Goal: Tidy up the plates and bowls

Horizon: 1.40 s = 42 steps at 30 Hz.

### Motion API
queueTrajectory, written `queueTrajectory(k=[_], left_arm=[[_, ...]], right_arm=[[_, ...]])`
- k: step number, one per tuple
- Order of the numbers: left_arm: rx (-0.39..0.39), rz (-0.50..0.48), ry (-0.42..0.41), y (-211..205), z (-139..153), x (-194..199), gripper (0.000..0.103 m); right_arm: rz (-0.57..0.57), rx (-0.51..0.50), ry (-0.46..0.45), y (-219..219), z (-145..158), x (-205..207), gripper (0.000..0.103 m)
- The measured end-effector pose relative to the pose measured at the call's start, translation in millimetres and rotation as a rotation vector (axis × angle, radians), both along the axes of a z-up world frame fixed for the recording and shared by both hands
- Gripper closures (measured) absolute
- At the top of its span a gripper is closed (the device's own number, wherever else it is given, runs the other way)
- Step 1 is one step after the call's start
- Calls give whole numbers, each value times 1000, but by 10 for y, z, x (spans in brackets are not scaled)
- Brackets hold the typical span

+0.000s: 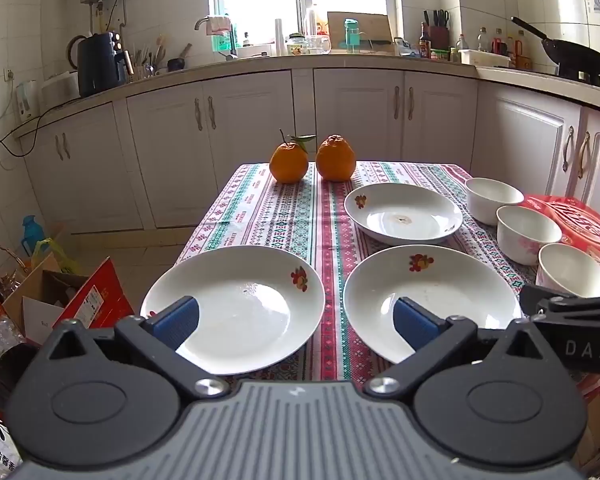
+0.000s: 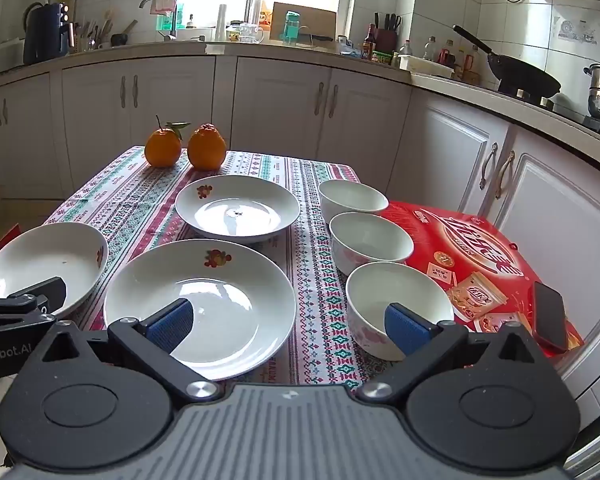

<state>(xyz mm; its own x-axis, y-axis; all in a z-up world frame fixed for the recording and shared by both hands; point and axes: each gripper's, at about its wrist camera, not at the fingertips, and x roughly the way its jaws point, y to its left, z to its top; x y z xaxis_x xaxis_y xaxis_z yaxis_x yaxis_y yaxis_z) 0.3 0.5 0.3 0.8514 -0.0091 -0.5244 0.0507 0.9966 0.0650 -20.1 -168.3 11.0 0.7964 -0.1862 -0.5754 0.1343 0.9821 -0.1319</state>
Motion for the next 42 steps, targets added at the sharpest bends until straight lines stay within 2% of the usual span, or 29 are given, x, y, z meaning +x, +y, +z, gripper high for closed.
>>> queueTrajectory(k=[42], left_arm=[[7,-4,-19,-11,37,-22,1]], right_arm=[[-5,-2,-21,-10,36,-16,0]])
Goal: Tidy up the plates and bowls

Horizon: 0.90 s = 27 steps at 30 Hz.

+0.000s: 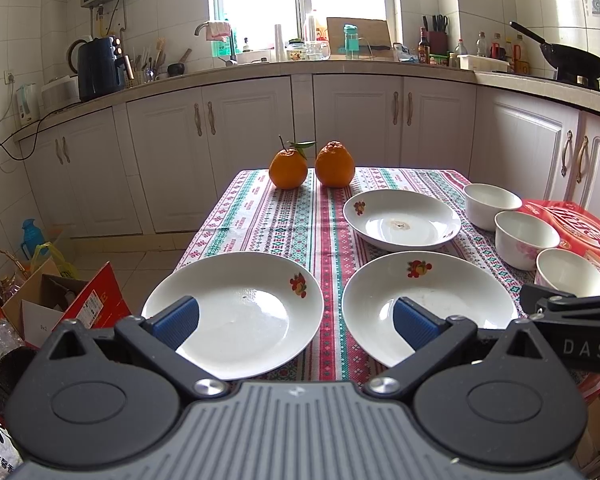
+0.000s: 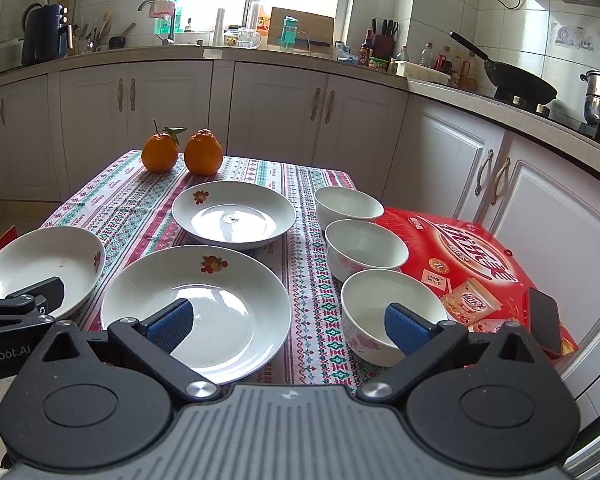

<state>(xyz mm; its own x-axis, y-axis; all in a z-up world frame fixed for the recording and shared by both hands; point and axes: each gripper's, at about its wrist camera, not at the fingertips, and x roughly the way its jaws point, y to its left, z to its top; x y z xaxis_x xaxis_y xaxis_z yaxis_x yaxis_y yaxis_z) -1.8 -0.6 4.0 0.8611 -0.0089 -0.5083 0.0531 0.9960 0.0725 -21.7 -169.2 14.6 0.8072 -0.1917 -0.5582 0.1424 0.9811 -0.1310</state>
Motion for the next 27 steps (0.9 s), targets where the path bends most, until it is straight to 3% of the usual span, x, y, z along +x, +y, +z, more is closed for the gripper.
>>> queueTrajectory(k=[27], left_arm=[[-1,0,-3,0,15,-5,1]], right_arm=[[-1,-6,-7,14,21,-16,0]])
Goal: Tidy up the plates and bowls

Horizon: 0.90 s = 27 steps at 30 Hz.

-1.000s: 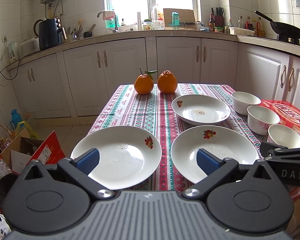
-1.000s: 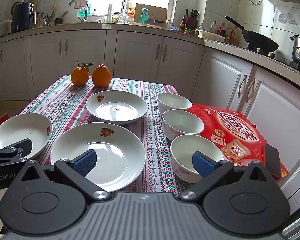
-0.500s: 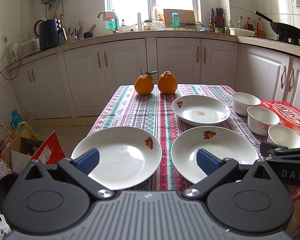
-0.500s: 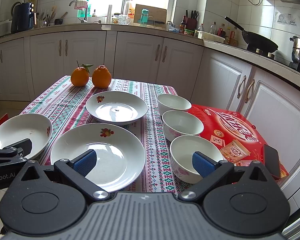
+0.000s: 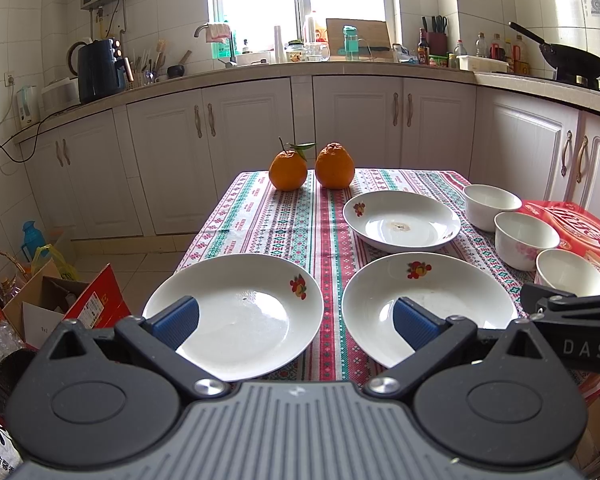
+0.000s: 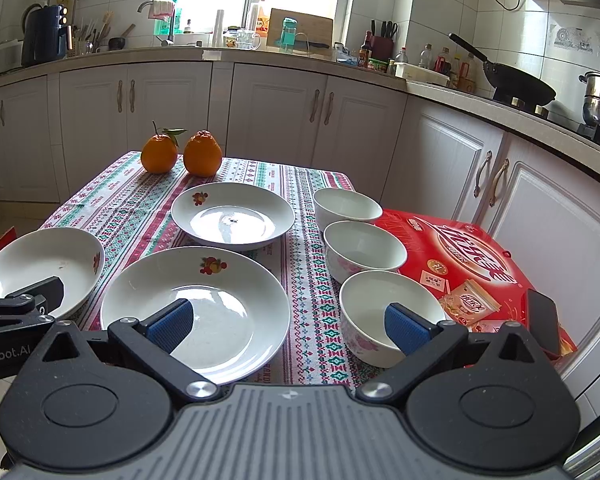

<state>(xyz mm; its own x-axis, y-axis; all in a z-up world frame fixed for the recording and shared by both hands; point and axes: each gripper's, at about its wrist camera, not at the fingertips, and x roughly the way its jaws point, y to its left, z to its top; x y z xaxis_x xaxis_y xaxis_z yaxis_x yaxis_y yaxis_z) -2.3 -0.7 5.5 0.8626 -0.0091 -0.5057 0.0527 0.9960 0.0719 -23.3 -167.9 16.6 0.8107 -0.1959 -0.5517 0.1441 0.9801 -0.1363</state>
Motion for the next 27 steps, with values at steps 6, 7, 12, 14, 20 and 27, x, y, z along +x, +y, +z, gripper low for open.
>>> queueTrajectory(k=[6,7,12,14,20,27], left_arm=[[0,0,-1,2,9,2,1],[-1,0,-1,1,8,2,1],[2,2,-3,2,27,14,1],[3,1,-3,7,26,25,1],[3,3,-5,24,13,38,1],[2,-9,-6,61,-1,87,1]], right_arm=[[0,-1,0,1,3,4,0],[0,-1,-1,2,2,3,0],[2,-6,-1,-4,12,12,0],[4,-7,0,7,4,15,0],[8,-13,1,33,-8,37,0],[29,-16,7,57,-4,93,0]])
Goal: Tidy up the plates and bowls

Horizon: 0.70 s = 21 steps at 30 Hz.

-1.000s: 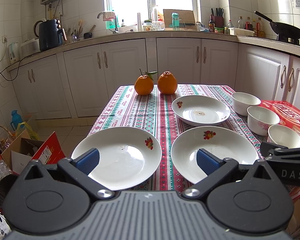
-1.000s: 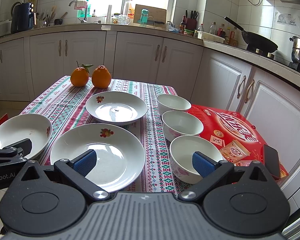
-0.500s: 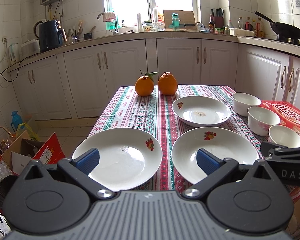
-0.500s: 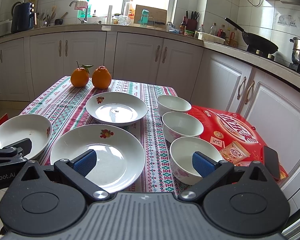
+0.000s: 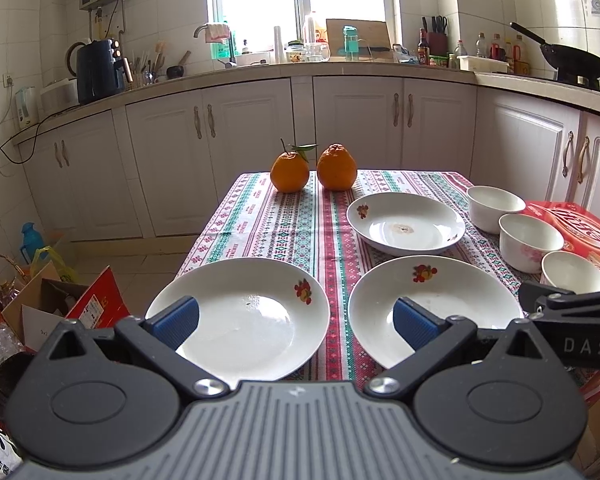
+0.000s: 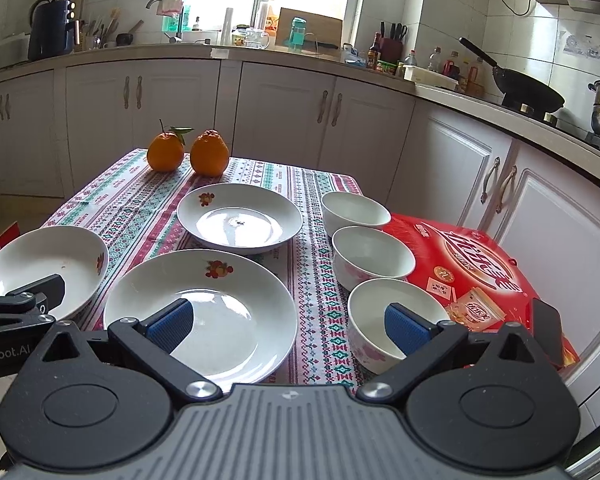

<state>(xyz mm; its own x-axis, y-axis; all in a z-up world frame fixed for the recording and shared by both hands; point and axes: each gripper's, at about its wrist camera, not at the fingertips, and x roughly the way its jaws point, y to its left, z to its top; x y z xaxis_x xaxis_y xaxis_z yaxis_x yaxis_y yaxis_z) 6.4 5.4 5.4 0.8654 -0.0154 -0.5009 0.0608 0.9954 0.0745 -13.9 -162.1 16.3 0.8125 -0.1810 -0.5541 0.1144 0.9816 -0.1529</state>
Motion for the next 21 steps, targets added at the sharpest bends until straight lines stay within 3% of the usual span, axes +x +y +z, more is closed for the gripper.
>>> queueTrajectory(k=[7,15,21], left_arm=[[3,-26,-21,99,22,66,1],[40,-48,-45,414,13,178,1],[41,-119,37,749,-173,180,1]], right_arm=[[65,53,0,-38,29,110,0],[215,-1,-68,-57,216,335,0],[339,71,-40,-16,225,573,0]])
